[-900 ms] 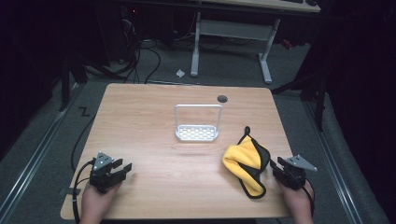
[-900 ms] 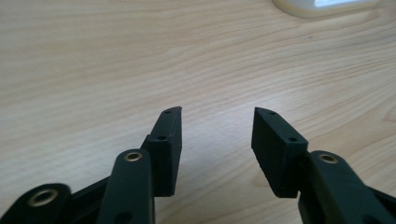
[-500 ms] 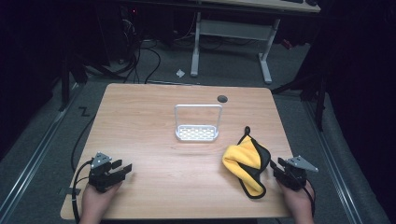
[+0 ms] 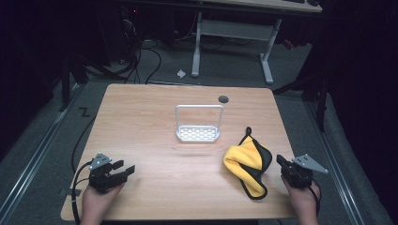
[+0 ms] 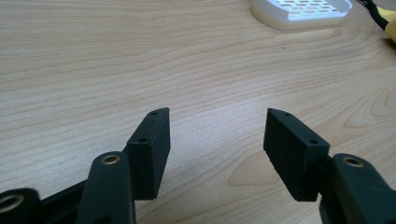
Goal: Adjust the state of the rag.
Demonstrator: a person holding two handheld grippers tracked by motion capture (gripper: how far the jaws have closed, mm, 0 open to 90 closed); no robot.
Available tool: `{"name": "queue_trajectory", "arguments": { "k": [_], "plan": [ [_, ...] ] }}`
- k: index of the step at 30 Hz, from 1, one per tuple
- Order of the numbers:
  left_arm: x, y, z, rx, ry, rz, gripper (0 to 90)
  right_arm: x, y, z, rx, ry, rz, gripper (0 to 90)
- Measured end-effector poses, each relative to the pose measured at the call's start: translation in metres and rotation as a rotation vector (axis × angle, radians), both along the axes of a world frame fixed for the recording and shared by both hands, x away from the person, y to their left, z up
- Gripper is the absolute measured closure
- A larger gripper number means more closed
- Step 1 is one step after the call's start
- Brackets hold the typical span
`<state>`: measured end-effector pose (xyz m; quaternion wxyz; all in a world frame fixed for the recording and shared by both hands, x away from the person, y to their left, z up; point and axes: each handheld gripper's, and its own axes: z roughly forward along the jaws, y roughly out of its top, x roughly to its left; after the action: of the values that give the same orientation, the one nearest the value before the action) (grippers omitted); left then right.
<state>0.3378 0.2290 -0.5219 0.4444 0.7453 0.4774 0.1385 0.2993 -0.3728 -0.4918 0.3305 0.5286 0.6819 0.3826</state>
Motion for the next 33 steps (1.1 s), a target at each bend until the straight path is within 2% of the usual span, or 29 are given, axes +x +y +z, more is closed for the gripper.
{"name": "queue_trajectory", "arguments": {
  "k": [3,7,11,13,14,19,24,28,33],
  "plan": [
    [0.000,-0.002,0.000,0.011,-0.008,-0.006,43.0,0.005,0.009,0.005,-0.010,-0.002,0.030,90.0],
    [-0.001,-0.003,-0.002,0.007,0.006,-0.012,44.2,0.019,0.018,-0.003,-0.031,0.045,0.061,90.0],
    [-0.001,-0.002,-0.003,-0.016,0.018,-0.022,45.3,0.029,0.023,-0.019,-0.037,0.133,0.089,90.0],
    [-0.001,-0.003,-0.003,-0.014,0.013,-0.022,45.3,0.031,0.028,-0.029,-0.046,0.180,0.119,90.0],
    [-0.001,-0.003,-0.002,-0.013,0.011,-0.024,45.3,0.031,0.030,-0.031,-0.053,0.188,0.128,90.0],
    [-0.002,-0.009,-0.002,-0.005,0.008,-0.037,45.2,0.029,0.041,-0.032,-0.042,0.201,0.179,90.0],
    [-0.003,-0.020,-0.002,0.005,0.006,-0.068,44.9,0.026,0.062,-0.032,-0.052,0.210,0.246,90.0],
    [-0.005,-0.028,0.000,-0.003,0.004,-0.092,44.6,0.023,0.086,-0.032,-0.057,0.217,0.308,90.0],
    [-0.011,-0.045,0.003,0.003,-0.006,-0.143,44.2,0.020,0.122,-0.032,-0.097,0.213,0.405,90.0]
  ]
}}
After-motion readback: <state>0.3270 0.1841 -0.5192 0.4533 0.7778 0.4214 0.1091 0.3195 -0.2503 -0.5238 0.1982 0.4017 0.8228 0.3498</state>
